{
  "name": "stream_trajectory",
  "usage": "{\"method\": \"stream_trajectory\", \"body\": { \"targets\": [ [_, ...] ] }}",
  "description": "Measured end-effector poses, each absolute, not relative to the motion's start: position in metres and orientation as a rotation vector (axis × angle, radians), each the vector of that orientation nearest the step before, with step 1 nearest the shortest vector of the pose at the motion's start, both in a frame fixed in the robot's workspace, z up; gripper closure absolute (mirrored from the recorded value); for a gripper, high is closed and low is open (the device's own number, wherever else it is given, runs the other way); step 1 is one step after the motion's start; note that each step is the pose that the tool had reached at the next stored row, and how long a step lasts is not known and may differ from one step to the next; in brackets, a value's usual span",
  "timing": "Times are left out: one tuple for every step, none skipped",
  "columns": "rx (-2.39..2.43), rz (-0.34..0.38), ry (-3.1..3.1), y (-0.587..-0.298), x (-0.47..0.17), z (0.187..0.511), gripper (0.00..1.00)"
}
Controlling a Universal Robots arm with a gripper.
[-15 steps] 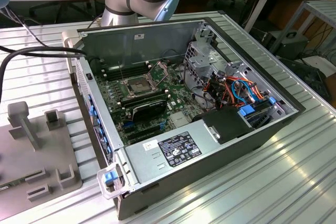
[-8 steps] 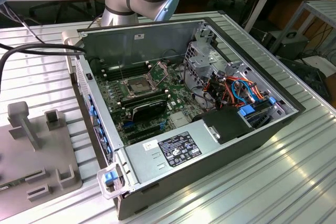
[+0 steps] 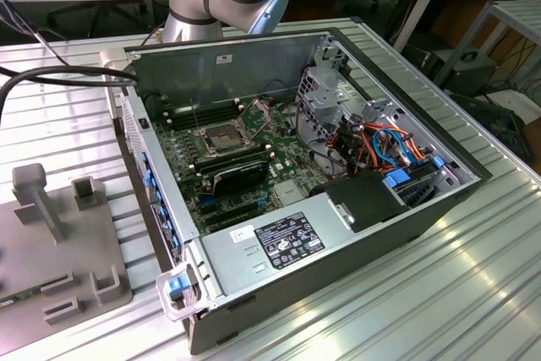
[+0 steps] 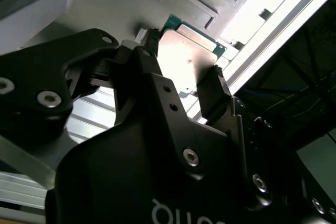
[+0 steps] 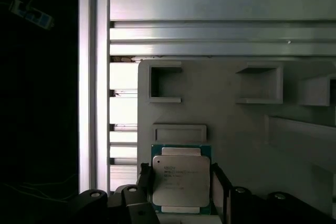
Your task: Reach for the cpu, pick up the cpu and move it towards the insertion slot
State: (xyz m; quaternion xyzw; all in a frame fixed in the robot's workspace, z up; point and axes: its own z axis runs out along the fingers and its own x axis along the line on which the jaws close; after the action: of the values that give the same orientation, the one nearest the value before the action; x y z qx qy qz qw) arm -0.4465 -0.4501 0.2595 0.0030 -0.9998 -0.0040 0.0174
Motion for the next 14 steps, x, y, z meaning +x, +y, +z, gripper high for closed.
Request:
{"method": "stream_trajectory", "body": {
  "targets": [
    [0.009,-0.012,-3.107,-0.4501,-0.4465,0.26,0.46],
    [0.009,-0.012,-3.107,-0.4501,-0.4465,0.2608,0.46],
    [0.009,-0.012,-3.107,-0.4501,-0.4465,0.2616,0.46],
    [0.009,-0.012,-3.107,-0.4501,-0.4465,0.262,0.46],
    [0.009,-0.012,-3.107,-0.4501,-0.4465,0.2623,0.46],
    [0.009,-0.012,-3.107,-0.4501,-0.4465,0.2627,0.46],
    [0.009,-0.012,-3.107,-0.4501,-0.4465,0.263,0.46],
    [0.009,-0.012,-3.107,-0.4501,-0.4465,0.2634,0.46],
    [0.009,-0.012,-3.107,-0.4501,-0.4465,0.2637,0.46],
    [0.009,-0.012,-3.107,-0.4501,-0.4465,0.2639,0.46],
    [0.009,-0.012,-3.107,-0.4501,-0.4465,0.2643,0.46],
    [0.009,-0.012,-3.107,-0.4501,-0.4465,0.2651,0.46],
    [0.009,-0.012,-3.107,-0.4501,-0.4465,0.2659,0.46],
    [0.009,-0.012,-3.107,-0.4501,-0.4465,0.266,0.46]
  ]
}}
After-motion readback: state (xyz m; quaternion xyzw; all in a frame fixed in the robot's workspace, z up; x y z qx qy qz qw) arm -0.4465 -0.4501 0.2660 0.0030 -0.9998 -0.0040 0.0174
